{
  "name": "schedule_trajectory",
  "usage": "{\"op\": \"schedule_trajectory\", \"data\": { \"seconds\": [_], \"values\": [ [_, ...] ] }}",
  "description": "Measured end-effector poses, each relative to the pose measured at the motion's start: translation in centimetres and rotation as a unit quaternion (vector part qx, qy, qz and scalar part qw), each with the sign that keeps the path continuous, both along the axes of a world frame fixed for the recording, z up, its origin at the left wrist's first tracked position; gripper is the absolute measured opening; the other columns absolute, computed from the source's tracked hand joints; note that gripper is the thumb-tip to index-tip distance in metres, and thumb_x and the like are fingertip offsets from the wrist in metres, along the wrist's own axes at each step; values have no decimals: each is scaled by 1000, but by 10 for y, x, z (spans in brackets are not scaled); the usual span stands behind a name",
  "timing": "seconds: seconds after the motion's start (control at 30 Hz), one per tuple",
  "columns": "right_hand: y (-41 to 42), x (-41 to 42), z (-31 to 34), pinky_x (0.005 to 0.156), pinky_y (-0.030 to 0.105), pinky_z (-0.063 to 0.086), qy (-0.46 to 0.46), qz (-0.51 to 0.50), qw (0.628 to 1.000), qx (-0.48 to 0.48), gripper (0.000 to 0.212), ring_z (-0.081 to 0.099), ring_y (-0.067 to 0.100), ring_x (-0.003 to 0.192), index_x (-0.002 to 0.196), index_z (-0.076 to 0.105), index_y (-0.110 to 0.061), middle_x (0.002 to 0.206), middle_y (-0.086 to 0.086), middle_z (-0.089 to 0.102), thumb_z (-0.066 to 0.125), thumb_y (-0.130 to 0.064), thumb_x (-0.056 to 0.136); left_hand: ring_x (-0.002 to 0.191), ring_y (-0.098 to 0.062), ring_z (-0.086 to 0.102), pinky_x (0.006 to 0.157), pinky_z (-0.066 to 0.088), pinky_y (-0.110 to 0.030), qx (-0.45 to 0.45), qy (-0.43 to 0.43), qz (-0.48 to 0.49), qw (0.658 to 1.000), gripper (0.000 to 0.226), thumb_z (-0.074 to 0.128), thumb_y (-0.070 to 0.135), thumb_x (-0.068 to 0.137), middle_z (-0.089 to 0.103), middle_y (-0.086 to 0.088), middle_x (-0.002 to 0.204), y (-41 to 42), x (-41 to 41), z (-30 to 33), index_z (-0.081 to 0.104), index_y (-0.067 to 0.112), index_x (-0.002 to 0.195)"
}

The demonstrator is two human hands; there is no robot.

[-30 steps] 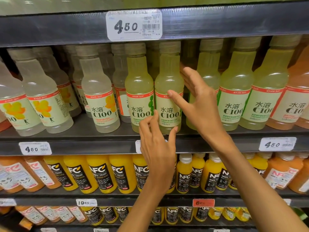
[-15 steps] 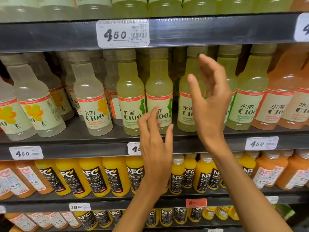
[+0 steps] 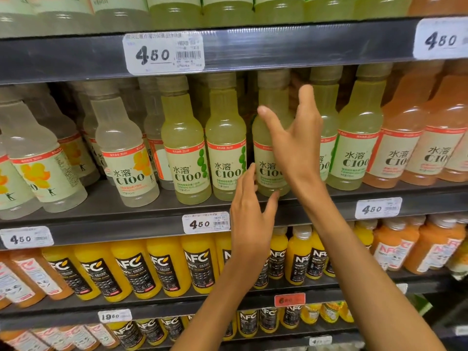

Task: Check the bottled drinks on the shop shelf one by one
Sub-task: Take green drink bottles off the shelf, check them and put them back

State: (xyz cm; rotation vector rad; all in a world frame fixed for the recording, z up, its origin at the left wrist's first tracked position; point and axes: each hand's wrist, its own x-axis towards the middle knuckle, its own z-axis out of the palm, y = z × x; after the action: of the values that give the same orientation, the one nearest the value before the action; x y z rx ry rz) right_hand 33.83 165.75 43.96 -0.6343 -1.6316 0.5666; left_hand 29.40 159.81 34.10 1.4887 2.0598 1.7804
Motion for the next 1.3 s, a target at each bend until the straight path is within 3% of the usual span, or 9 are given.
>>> {"op": "schedule_trajectory", "data": {
  "seconds": [0.13, 0.23, 0.33, 0.43, 0.53, 0.77, 0.97, 1.1, 1.3],
  "values": [
    [-7, 14, -1, 100, 31, 45, 49, 80, 995, -34, 51, 55, 18, 116, 131, 45, 3, 124, 10, 58, 66, -17, 90, 118, -7, 46, 100, 39, -17, 30, 8, 8, 999, 67, 69, 24, 86, 48, 0, 129, -13, 1, -1, 36, 14, 143],
    [-12, 26, 2, 94, 18, 46, 83, 135, 984, -82, 47, 59, 3, 109, 129, 48, -6, 118, -2, 61, 68, -15, 88, 120, -4, 46, 99, 42, -20, 20, -31, -52, 998, 79, 71, 43, 78, 46, 5, 131, -25, 3, -1, 33, 21, 144],
    [-18, 36, -2, 88, 21, 52, 110, 226, 960, -125, 40, 65, 5, 102, 125, 53, -11, 113, -1, 67, 67, -11, 87, 107, -6, 61, 86, 56, -34, 1, -135, -127, 983, 82, 74, 46, 68, 62, 11, 117, -35, 4, 3, 37, 27, 139],
    [-21, 41, -2, 84, 24, 55, 105, 272, 944, -153, 49, 66, 10, 104, 133, 50, -7, 117, 5, 67, 68, -12, 87, 90, -2, 68, 69, 55, -18, 20, -186, -170, 967, 60, 77, 28, 67, 70, 14, 98, -43, 4, 6, 54, 25, 122],
    [-15, 42, 2, 76, 17, 52, 77, 308, 932, -177, 46, 68, 7, 98, 134, 48, -9, 111, 0, 69, 61, -20, 92, 89, -4, 69, 67, 54, -16, 2, -229, -212, 950, 48, 77, 35, 66, 72, 11, 97, -59, 1, 6, 59, 30, 110],
    [-19, 29, -9, 78, 37, 57, 109, 489, 807, -315, 44, 70, 24, 88, 123, 51, -8, 103, 12, 70, 30, -40, 103, 104, -24, 67, 79, 56, -35, -68, -322, -322, 888, 55, 67, 49, 70, 71, -7, 111, -91, -2, 2, 62, 22, 117],
    [-31, 28, -11, 73, 34, 57, 132, 455, 827, -302, 38, 67, 18, 76, 115, 54, -4, 89, 7, 68, 37, -35, 103, 108, -16, 66, 94, 51, -41, -100, -314, -287, 900, 72, 60, 66, 69, 70, -1, 115, -103, -5, 0, 48, 30, 130],
    [-40, 28, -13, 69, 32, 58, 132, 413, 847, -308, 38, 70, 18, 79, 120, 54, -4, 94, 9, 72, 42, -35, 101, 109, -20, 65, 100, 45, -51, -107, -330, -269, 899, 70, 52, 78, 65, 70, 0, 115, -108, -2, -1, 61, 36, 120],
    [-37, 44, -18, 74, 35, 57, 154, 482, 787, -354, 55, 70, 23, 89, 125, 52, -5, 101, 15, 71, 32, -49, 100, 79, -23, 69, 70, 56, -37, -50, -417, -389, 820, 62, 42, 68, 83, 70, -10, 100, -114, 9, 3, 64, 21, 119]
  ]
}}
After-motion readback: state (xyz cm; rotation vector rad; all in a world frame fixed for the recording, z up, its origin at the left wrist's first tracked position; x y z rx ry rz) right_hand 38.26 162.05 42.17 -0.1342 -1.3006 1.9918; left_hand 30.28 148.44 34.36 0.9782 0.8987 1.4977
